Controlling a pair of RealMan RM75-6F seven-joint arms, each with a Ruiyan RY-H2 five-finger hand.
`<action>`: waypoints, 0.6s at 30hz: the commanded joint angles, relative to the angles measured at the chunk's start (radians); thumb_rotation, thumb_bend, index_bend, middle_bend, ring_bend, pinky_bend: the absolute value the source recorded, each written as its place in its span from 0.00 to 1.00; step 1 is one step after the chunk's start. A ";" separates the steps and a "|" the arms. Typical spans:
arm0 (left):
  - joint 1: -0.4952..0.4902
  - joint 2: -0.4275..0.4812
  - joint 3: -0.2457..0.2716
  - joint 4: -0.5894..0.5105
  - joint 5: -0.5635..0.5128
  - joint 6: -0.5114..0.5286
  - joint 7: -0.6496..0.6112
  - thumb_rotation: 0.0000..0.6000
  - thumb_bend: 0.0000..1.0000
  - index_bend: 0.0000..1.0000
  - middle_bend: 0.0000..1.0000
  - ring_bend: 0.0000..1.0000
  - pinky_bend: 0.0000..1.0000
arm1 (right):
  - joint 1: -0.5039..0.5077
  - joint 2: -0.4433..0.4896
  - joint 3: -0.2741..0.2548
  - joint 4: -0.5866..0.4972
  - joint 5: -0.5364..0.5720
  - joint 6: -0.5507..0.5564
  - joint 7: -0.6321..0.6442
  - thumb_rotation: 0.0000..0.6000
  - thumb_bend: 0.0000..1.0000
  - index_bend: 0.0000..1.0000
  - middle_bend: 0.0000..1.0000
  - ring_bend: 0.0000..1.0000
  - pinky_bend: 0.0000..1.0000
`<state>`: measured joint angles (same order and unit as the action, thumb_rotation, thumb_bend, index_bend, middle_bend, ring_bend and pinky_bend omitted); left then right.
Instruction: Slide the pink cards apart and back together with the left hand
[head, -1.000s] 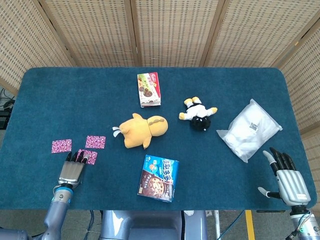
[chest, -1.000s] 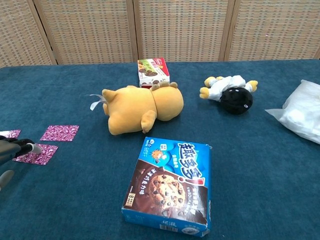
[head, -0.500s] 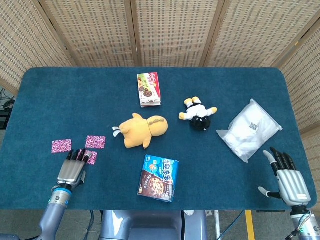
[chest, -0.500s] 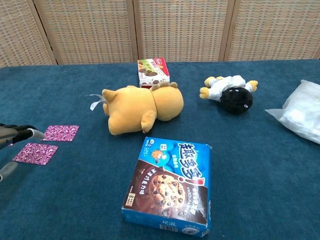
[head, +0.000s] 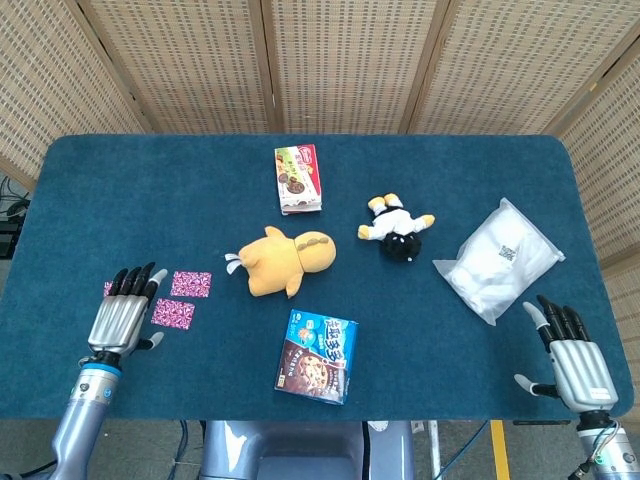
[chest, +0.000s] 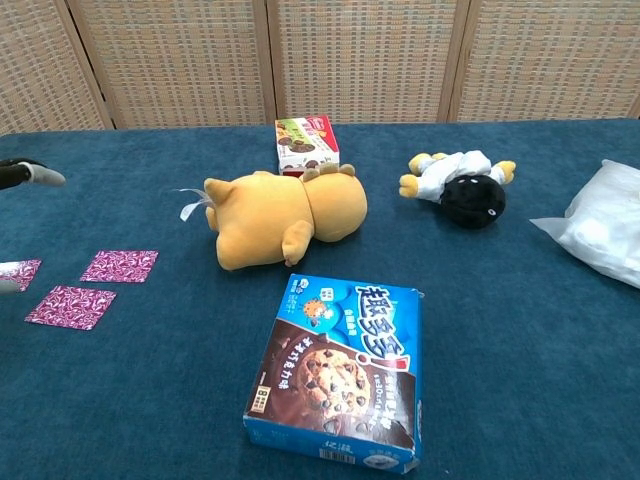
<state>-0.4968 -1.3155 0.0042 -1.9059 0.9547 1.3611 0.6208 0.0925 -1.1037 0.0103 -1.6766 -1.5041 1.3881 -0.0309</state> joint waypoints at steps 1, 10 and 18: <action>-0.036 0.015 -0.052 0.020 -0.060 -0.048 0.020 1.00 0.22 0.13 0.00 0.00 0.00 | 0.001 -0.002 0.000 0.001 0.001 -0.002 -0.004 1.00 0.00 0.00 0.00 0.00 0.00; -0.115 -0.032 -0.139 0.093 -0.228 -0.123 0.092 1.00 0.22 0.23 0.00 0.00 0.00 | 0.005 -0.004 0.004 0.008 0.015 -0.014 0.000 1.00 0.00 0.00 0.00 0.00 0.00; -0.175 -0.117 -0.176 0.223 -0.356 -0.155 0.156 1.00 0.22 0.25 0.00 0.00 0.00 | 0.014 -0.009 0.005 0.018 0.032 -0.038 0.008 1.00 0.00 0.00 0.00 0.00 0.00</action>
<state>-0.6513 -1.4053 -0.1565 -1.7185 0.6345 1.2211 0.7575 0.1046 -1.1114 0.0148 -1.6604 -1.4755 1.3537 -0.0251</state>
